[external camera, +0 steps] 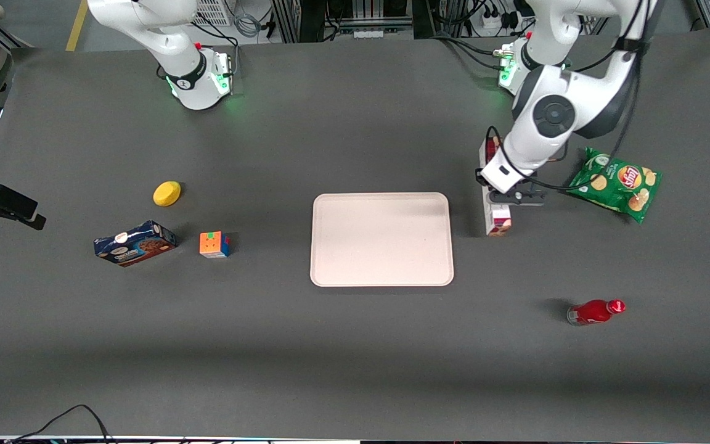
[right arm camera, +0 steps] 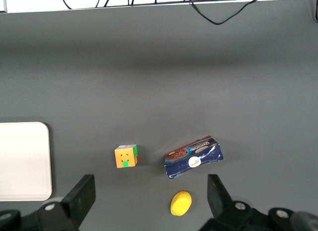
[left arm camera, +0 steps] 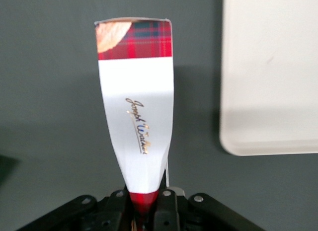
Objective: Place red cookie box on tray
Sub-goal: 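Lift the cookie box and carry it over the white tray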
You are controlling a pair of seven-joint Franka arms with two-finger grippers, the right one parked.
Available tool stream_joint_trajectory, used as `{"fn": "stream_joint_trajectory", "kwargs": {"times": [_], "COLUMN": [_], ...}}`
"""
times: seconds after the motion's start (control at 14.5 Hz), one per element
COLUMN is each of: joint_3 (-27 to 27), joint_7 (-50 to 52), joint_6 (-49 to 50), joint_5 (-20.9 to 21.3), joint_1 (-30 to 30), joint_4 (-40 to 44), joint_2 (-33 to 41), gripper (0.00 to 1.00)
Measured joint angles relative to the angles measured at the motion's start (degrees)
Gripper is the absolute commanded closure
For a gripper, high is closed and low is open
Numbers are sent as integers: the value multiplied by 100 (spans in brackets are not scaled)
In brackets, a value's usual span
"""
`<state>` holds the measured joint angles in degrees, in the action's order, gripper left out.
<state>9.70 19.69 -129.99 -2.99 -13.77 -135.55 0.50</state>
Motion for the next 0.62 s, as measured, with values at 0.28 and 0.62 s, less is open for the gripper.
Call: {"fn": "stream_joint_trajectory", "kwargs": {"times": [0.28, 0.62], "joint_3": [-164, -125], "joint_7": [-213, -213], "joint_6": [1386, 2304], "joint_5": [3, 3], "joint_1": [8, -1], "joint_4": [1671, 3534], "joint_2": [-4, -563], "gripper": [98, 98]}}
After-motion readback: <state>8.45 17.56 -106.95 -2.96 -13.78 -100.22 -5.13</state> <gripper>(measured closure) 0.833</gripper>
